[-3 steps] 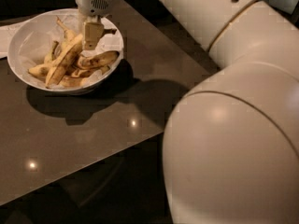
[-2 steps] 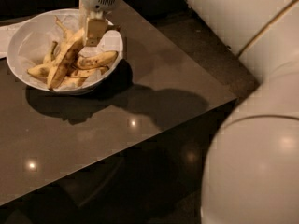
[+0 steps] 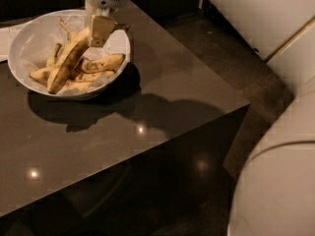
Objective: Pick banana from white bowl
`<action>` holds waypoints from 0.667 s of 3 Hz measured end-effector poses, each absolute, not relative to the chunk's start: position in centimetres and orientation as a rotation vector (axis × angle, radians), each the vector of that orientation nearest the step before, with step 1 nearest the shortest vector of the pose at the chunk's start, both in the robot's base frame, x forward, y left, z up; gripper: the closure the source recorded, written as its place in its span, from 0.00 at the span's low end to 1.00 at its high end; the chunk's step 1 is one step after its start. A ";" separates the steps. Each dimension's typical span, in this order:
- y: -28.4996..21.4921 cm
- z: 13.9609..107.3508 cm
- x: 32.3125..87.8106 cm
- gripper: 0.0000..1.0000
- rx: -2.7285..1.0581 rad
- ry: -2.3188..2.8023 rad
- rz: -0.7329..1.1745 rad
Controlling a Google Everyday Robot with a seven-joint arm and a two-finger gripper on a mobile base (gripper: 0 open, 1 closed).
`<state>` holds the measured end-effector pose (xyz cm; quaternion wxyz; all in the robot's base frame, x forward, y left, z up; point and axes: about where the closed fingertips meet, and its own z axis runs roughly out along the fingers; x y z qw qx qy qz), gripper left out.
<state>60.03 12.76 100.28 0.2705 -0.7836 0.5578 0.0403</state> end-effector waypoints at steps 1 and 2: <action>11.7 101.7 58.0 1.00 -2.034 1.556 0.136; 10.4 102.6 55.7 1.00 -1.954 1.592 0.157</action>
Offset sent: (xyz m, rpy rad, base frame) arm -0.0698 -0.0452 0.0322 0.1543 0.0260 -0.1839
